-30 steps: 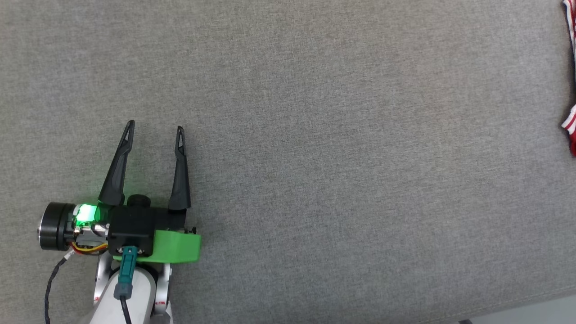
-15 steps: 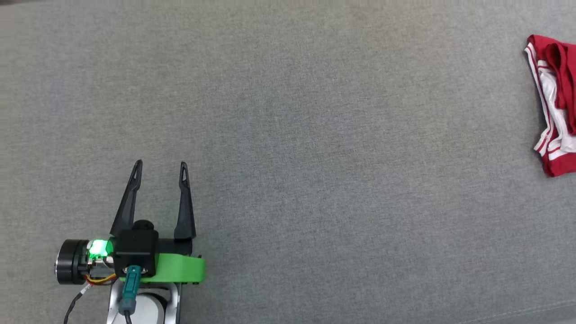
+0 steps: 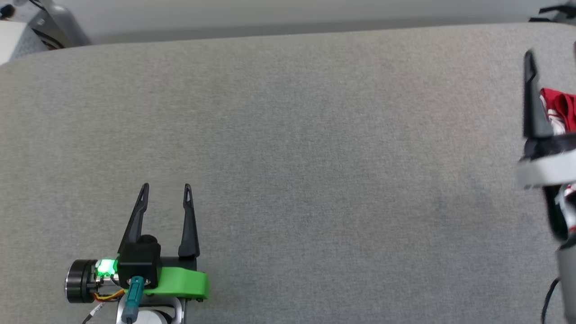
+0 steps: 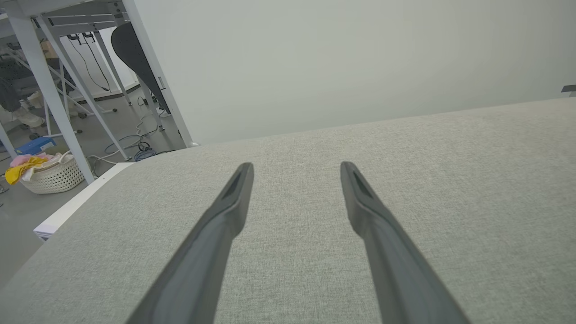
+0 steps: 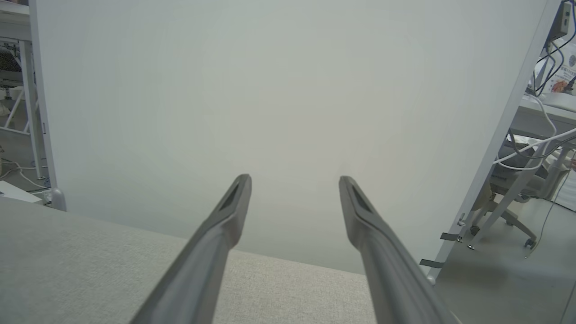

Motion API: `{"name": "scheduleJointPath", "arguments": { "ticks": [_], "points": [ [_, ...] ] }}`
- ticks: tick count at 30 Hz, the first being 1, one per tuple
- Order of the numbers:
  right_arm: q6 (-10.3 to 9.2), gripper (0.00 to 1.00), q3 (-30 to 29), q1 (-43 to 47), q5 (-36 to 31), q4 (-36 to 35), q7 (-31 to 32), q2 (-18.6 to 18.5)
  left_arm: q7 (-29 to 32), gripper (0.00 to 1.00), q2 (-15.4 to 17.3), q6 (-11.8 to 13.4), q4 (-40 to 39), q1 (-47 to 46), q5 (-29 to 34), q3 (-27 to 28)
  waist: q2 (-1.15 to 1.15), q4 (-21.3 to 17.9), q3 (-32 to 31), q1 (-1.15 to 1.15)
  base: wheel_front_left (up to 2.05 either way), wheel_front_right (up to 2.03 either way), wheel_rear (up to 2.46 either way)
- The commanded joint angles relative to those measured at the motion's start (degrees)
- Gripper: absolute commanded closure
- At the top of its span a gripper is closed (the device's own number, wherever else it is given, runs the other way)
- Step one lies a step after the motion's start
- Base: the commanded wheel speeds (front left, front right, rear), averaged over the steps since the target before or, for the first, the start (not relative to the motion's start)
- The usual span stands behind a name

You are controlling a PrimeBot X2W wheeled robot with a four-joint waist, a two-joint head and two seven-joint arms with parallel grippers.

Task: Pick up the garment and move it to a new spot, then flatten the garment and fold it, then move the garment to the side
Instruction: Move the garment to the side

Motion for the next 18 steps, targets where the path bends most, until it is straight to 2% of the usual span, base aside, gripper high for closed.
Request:
{"name": "scheduleJointPath", "arguments": {
  "ticks": [1,7,18],
  "points": [
    [-0.04,0.00,-0.4,3.0,-0.6,-1.3,-0.1,1.4,-0.3,0.00,-0.4,-0.4,0.3,1.0,-0.5,0.4,0.00,2.6,-3.0,0.00,0.00,0.00,0.00],
    [-0.04,0.00,0.7,13.0,-1.3,-3.3,-0.1,5.7,-0.3,0.00,-1.6,-1.2,1.2,2.5,-0.6,1.4,0.00,3.3,-5.3,0.00,0.00,0.00,0.00],
    [-0.04,0.00,0.8,24.8,-2.2,-7.0,-0.1,9.6,-0.3,0.00,-2.7,-3.5,1.9,5.3,-0.6,3.1,0.00,4.5,-9.4,0.00,0.00,0.00,0.00]
  ]
}}
